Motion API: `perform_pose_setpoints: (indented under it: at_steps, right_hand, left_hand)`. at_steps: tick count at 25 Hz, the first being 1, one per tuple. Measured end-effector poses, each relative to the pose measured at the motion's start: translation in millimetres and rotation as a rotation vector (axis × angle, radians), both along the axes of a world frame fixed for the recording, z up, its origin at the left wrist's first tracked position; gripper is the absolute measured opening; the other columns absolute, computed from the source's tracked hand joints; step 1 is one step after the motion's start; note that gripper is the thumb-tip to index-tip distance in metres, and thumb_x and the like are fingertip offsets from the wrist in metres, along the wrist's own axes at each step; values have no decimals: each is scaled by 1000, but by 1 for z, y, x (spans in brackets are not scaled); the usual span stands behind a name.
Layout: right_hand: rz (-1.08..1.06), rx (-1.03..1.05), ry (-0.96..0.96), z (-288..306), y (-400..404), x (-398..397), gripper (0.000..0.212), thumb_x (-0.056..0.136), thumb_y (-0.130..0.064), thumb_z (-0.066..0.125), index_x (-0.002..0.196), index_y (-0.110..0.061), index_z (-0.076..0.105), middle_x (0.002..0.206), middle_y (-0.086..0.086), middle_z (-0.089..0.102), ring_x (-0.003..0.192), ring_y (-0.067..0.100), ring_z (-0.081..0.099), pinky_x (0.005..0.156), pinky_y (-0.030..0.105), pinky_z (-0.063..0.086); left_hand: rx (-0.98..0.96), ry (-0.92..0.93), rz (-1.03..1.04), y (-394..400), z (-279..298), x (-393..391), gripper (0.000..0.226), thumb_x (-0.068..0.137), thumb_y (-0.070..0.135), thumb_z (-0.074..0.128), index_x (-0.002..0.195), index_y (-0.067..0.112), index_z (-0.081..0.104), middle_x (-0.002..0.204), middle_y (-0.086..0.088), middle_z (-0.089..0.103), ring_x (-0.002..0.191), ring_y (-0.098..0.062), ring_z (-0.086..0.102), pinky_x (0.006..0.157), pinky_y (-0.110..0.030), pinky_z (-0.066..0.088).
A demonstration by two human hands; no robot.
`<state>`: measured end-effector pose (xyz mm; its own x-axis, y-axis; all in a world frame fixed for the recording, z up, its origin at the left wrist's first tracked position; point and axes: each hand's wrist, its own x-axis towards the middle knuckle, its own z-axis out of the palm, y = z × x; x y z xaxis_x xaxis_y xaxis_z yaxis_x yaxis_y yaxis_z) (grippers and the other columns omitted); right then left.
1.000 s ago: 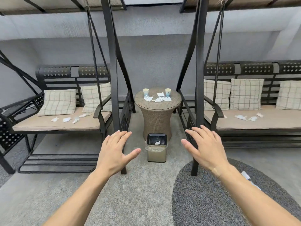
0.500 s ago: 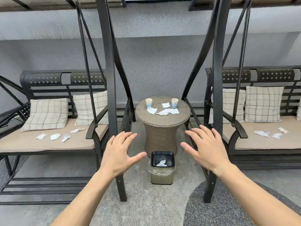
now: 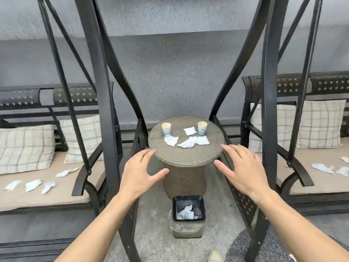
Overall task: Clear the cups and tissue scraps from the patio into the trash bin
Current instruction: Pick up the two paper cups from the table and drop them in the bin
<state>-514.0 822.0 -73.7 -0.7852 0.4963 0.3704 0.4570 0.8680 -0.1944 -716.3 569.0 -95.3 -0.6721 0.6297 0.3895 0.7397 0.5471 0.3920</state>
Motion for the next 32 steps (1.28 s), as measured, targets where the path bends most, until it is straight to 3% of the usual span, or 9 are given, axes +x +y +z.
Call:
perform_pose_setpoints:
  at_steps: [9,14,18,26,29,32]
  right_hand:
    - [91,-109,33,-11,179,-136,63,89,-70,35,140,-33,42,138,-9,52,131,15,43,105,44,39]
    - [105,-182,15,-25,240,-206,64,89,-70,38,140,-31,41,139,-7,52,130,16,44,101,42,39]
    - [48,-260,30,-56,272,-252,66,88,-71,41,141,-33,38,140,-5,51,129,18,45,98,43,41]
    - [-135,-404,57,-206,331,-387,73,82,-64,58,143,-31,35,139,4,51,122,29,52,86,43,47]
    - [-162,-470,45,-255,351,-424,86,78,-59,66,148,-22,30,144,10,45,129,34,45,98,47,42]
    - [-264,-532,15,-285,375,-448,104,74,-61,69,154,-23,14,152,11,34,138,33,33,106,49,35]
  left_hand:
    - [38,-126,134,174,-12,-110,77,77,73,55,139,29,46,139,8,51,130,-12,45,109,-39,38]
    - [41,-223,201,237,-32,-155,79,76,77,53,142,36,40,141,11,47,130,-11,43,104,-34,34]
    - [73,-294,285,270,-59,-202,77,76,76,57,141,38,38,144,9,45,133,-12,41,109,-42,36]
    - [111,-518,451,333,-209,-346,101,66,79,63,147,31,28,147,-1,42,136,-20,40,108,-41,36]
    - [143,-584,505,352,-255,-392,106,66,67,74,150,25,25,151,-8,39,139,-26,37,112,-50,34]
    - [121,-617,528,367,-285,-426,109,65,59,80,150,19,25,152,-11,37,141,-31,33,112,-55,31]
